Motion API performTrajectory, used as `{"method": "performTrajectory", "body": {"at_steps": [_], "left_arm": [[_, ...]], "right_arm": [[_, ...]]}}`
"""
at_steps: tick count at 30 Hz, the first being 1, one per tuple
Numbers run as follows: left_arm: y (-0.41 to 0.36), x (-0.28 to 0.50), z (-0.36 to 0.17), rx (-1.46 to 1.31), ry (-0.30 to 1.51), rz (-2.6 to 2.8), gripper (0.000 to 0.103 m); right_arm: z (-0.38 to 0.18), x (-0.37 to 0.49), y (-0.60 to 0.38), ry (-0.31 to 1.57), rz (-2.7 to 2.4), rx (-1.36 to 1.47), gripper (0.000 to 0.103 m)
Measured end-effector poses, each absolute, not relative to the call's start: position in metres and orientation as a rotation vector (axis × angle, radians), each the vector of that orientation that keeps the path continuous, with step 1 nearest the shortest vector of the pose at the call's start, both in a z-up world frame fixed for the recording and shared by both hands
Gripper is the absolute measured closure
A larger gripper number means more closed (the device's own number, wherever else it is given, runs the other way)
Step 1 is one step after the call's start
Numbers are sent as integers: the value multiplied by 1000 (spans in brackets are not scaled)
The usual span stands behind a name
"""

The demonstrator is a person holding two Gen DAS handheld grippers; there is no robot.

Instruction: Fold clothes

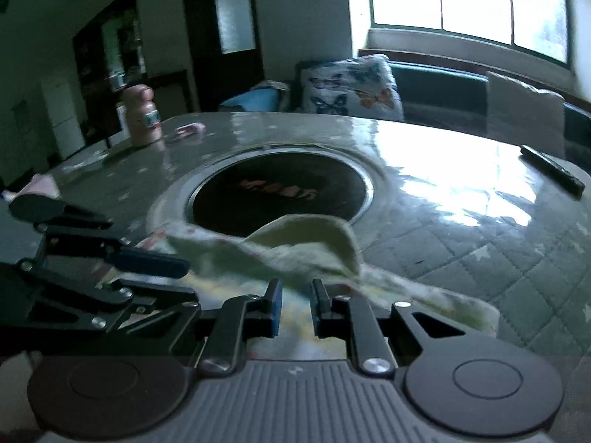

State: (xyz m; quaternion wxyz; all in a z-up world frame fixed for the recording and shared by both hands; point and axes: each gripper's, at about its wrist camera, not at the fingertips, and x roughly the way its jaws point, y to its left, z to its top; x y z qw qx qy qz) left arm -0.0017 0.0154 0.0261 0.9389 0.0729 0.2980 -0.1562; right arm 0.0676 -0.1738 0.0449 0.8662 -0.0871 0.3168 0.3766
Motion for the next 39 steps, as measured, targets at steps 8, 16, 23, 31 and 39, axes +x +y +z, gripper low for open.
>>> {"method": "performTrajectory", "body": {"at_steps": [8,16,23,31,39], "left_arm": [[-1,-34,17,227,580,-359,76],[3,-44,3,197,600,-343,76],[7,-50,1,166,593,-324,74],[17,-56,3,120,588,-301,73],[26,-60,3,92,596,-282,72]], "right_arm": [[46,27,-168,635,880,-228,88],[30,-14,-171,565,895,-312,87],[27,-32,-176,537,897,-293,87],[29,-28,-199,557,813,-193,87],[24,-21,-234,578,647,-136,87]]}}
